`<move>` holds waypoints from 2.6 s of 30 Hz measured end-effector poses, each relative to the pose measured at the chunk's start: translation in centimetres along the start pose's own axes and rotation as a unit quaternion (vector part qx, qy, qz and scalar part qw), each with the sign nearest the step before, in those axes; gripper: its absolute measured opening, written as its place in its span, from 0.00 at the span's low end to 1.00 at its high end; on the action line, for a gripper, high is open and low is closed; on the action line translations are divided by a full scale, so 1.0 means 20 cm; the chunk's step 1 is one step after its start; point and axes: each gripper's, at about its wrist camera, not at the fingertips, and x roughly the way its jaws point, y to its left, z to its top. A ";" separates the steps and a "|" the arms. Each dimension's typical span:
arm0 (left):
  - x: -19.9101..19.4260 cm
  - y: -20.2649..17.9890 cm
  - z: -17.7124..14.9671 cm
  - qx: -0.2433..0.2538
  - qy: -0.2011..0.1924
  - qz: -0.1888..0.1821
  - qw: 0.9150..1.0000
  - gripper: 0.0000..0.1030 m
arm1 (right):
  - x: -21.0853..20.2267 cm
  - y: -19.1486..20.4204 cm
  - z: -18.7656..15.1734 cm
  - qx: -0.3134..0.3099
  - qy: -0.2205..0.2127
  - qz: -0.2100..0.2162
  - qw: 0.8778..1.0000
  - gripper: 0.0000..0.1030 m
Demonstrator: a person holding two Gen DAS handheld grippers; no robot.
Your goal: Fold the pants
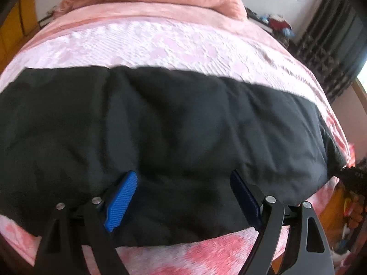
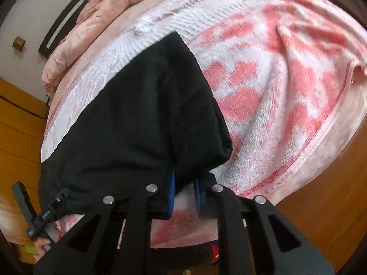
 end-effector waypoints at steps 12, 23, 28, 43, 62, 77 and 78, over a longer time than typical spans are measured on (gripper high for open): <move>0.03 0.20 -0.06 -0.018 0.005 0.029 0.999 0.83 | -0.24 0.16 0.00 -0.029 -0.075 -0.147 0.986 0.37; -0.44 0.82 -0.14 -0.168 -0.052 0.035 0.984 0.82 | -0.15 0.70 -0.08 -0.156 -0.052 -0.014 0.986 0.37; -0.60 1.37 -0.28 -0.293 -0.056 0.079 0.951 0.82 | 0.14 1.13 -0.24 -0.227 0.035 0.061 0.971 0.37; -0.51 1.88 -0.46 -0.467 -0.059 -0.040 0.881 0.79 | 0.63 1.64 -0.48 -0.327 0.143 0.059 0.932 0.36; -0.54 1.99 -0.55 -0.483 -0.125 -0.107 0.860 0.42 | 0.67 1.65 -0.51 -0.339 0.141 0.063 0.928 0.42; -0.56 1.88 -0.64 -0.465 -0.134 -0.023 0.875 0.13 | 0.69 1.64 -0.50 -0.335 0.145 0.071 0.928 0.44; -0.58 1.87 -0.63 -0.454 -0.135 -0.014 0.881 0.15 | 0.69 1.64 -0.50 -0.337 0.145 0.070 0.928 0.44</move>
